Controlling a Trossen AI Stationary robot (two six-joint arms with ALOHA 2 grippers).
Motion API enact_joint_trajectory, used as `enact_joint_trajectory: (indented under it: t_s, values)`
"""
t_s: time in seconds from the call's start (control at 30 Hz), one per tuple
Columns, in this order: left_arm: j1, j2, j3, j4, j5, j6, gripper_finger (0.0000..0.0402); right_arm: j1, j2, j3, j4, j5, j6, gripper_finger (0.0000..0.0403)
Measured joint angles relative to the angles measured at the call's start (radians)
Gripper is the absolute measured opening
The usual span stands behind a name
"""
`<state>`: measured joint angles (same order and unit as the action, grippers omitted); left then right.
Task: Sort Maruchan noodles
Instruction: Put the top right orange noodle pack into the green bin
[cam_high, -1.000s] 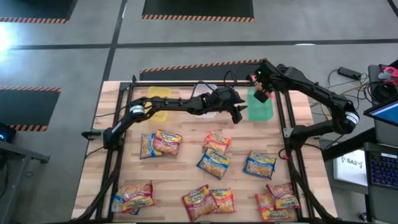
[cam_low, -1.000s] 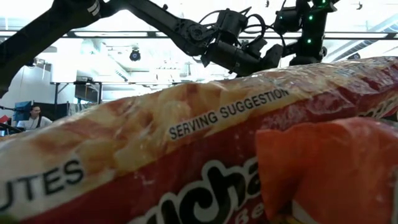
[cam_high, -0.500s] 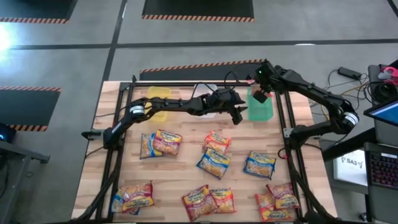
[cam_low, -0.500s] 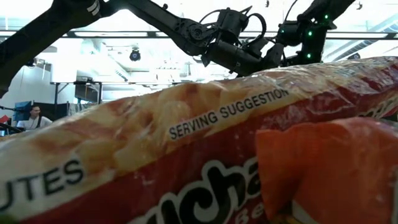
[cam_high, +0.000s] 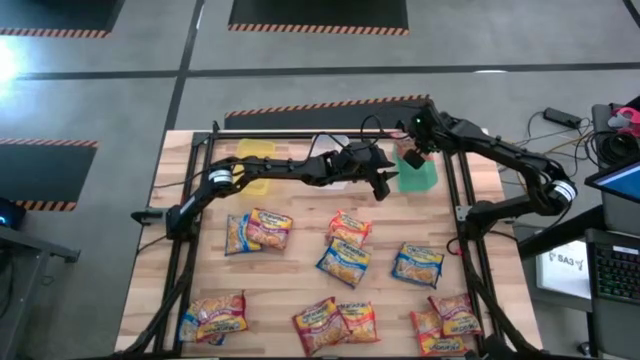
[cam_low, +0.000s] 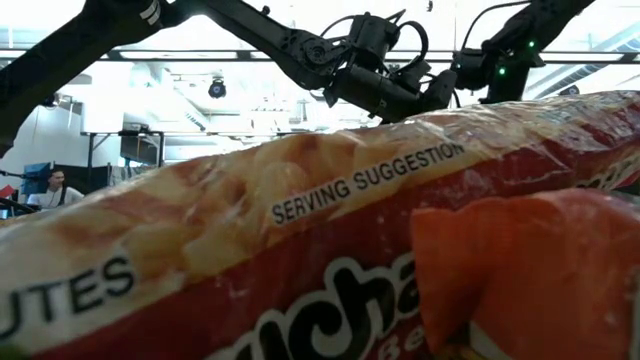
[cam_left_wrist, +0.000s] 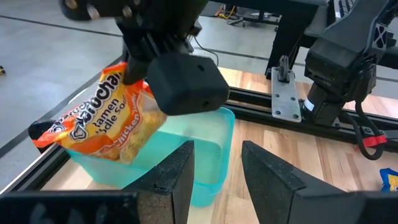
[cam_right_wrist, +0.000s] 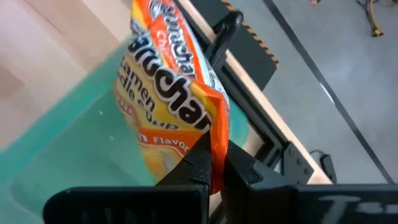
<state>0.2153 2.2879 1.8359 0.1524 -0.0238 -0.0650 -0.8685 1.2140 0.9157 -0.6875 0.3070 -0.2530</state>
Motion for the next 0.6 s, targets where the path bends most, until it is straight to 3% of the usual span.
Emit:
enact_joint_trajectory:
  t_s: [0.33, 0.6]
  values:
    - [0.000, 0.000, 0.000, 0.000, 0.000, 0.000, 0.0118, -0.009, 0.000, -0.038, 0.042, 0.007, 0.018, 0.0012]
    - [0.000, 0.000, 0.000, 0.000, 0.000, 0.000, 0.0118, -0.017, 0.000, -0.031, 0.045, 0.015, 0.025, 0.0077]
